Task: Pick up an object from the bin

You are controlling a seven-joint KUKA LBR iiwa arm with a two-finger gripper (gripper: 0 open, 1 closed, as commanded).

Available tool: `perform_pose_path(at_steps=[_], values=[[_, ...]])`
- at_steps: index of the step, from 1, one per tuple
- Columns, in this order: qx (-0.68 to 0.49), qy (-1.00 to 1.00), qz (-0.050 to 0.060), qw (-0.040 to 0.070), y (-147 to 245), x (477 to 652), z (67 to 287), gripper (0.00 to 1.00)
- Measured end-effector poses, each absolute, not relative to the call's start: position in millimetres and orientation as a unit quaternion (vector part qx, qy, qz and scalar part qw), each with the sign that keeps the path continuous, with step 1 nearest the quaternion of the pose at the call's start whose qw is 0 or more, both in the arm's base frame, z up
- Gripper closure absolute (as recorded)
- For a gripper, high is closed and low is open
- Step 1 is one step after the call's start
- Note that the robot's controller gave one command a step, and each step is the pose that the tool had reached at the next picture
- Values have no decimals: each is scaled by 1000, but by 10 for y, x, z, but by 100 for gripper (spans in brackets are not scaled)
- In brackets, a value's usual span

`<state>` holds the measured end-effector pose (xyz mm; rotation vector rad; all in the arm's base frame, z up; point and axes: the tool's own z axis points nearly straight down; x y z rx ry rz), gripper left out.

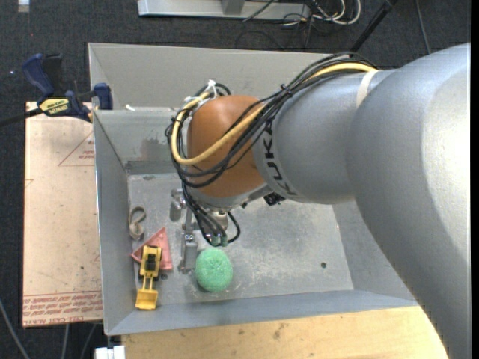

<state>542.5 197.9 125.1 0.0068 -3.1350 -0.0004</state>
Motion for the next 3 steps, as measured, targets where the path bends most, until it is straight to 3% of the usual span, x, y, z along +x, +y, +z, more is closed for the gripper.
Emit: perform_pose_path(at_steps=[1, 2, 3], values=[[0, -1000, -1, 0, 1969, 5444, 1299, 0], [122, -993, -1, -4, 2247, 5463, 947, 0], [189, -982, -1, 1, 2387, 5398, 932, 0]])
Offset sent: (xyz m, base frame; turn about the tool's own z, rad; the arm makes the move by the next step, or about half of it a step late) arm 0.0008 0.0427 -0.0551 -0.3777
